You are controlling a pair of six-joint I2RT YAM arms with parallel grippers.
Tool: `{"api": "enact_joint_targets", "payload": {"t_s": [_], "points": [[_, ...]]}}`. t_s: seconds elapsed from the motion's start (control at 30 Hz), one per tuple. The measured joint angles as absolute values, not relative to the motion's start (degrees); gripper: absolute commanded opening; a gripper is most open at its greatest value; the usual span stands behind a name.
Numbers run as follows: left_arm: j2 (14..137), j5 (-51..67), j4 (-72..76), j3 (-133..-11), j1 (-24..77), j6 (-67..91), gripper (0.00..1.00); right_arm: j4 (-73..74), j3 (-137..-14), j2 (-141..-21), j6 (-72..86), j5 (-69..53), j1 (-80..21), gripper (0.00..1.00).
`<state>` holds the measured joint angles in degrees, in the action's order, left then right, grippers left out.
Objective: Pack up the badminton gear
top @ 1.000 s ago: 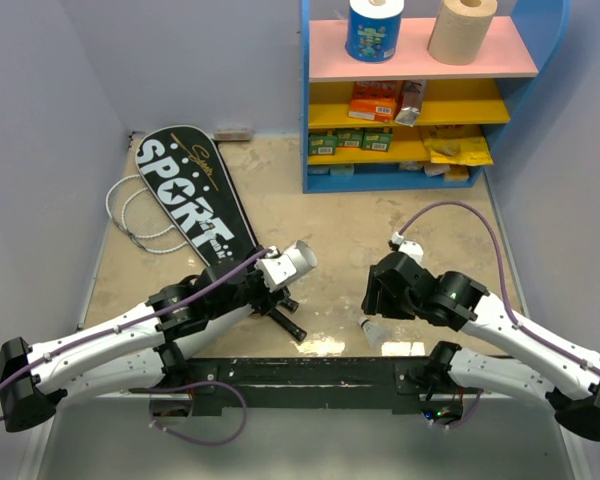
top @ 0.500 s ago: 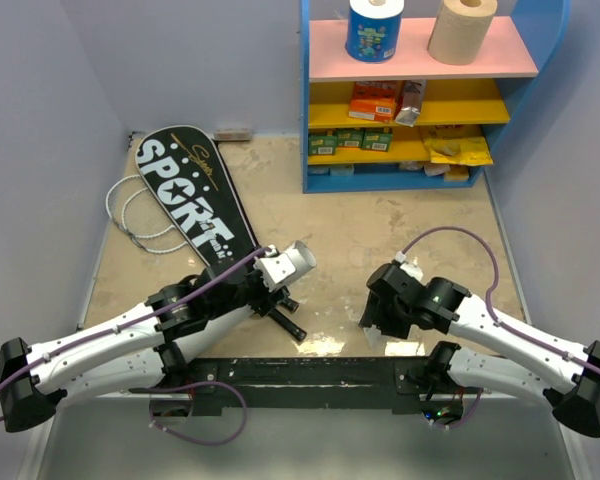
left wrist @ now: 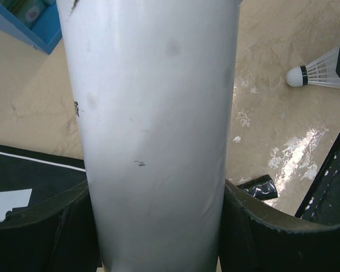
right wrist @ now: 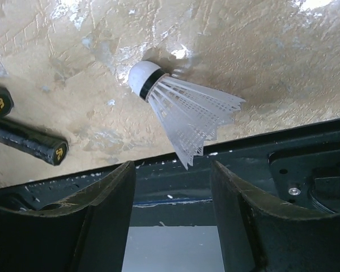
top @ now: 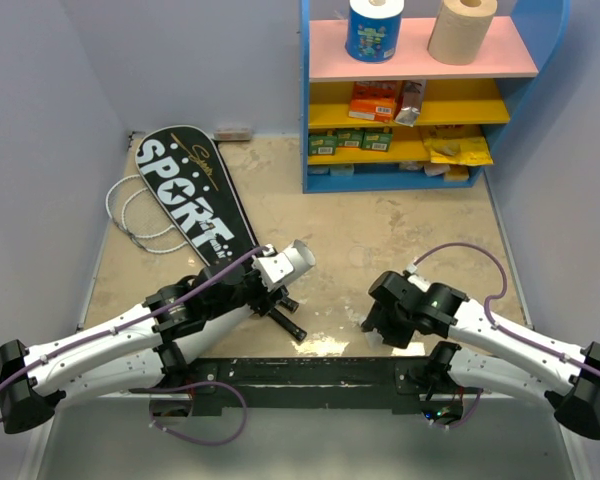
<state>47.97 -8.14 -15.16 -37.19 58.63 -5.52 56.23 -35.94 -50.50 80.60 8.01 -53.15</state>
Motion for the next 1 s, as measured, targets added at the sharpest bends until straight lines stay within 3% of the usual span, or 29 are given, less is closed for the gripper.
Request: {"api": "enact_joint_targets", "payload": {"t_s": [0.43,0.53,0.73,1.0], "points": [[47.72,-8.16,-15.29,-37.19,58.63,-5.48,0.0,51.4,-31.57,-49.17,87.74,12.69,-53.19,0.49],[47.72,-8.19,-15.29,-37.19,58.63,-5.48,0.0,49.19,-30.79,-49.54,89.25,14.46,-53.19,0.41],[48.14,-8.19,-15.18,-37.19,58.63,-5.5,0.0,46.61,-29.41,-50.19,90.98,16.84,-53.21,0.0],[48.42,-8.16,-15.09,-37.19,58.63,-5.52,0.0,46.46,-29.39,-47.83,91.11,19.75,-53.21,0.0]]}}
